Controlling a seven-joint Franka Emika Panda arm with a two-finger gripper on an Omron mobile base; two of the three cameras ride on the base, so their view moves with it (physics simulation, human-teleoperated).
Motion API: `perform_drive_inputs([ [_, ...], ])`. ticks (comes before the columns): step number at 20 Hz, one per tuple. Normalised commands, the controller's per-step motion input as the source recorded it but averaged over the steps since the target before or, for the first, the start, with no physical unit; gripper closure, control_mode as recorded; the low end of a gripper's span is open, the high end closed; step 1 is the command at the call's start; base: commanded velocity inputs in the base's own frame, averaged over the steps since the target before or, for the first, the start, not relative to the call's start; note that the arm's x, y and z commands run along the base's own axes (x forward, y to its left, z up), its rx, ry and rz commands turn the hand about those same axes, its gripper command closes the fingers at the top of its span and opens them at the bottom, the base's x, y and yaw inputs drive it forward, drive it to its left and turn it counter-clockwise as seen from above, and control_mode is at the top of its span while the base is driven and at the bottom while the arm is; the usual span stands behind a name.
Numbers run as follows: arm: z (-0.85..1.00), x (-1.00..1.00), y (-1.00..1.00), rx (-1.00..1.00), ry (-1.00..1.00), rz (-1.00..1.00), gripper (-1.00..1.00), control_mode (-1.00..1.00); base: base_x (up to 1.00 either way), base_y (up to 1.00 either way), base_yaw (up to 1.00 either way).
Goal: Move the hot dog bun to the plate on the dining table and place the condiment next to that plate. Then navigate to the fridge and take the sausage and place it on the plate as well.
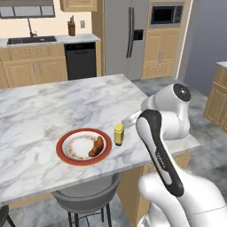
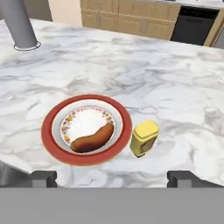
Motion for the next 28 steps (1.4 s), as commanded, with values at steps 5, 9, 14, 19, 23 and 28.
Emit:
perform_drive_inputs([
  [5,0.0,-0.6,-0.17,-0.08,0.17,-0.24,-1.0,-1.0,0.0,0.0,0.0],
  [9,-0.09,-0.57,-0.13,0.02,0.1,-0.09,-1.0,-1.0,0.0,0.0,0.0],
  [14,-0.04,-0.18,-0.01,0.0,0.0,0.0,-1.0,1.0,-0.44,0.0,-0.05],
  [19,0.0,0.0,0.0,0.0,0.0,0.0,-1.0,1.0,-0.74,-0.69,-0.29],
  [23,0.0,0.0,0.0,0.0,0.0,0.0,-1.0,1.0,0.03,-1.0,-0.14],
  [28,0.0,0.0,0.0,0.0,0.0,0.0,-1.0,1.0,0.25,-1.0,-0.04],
])
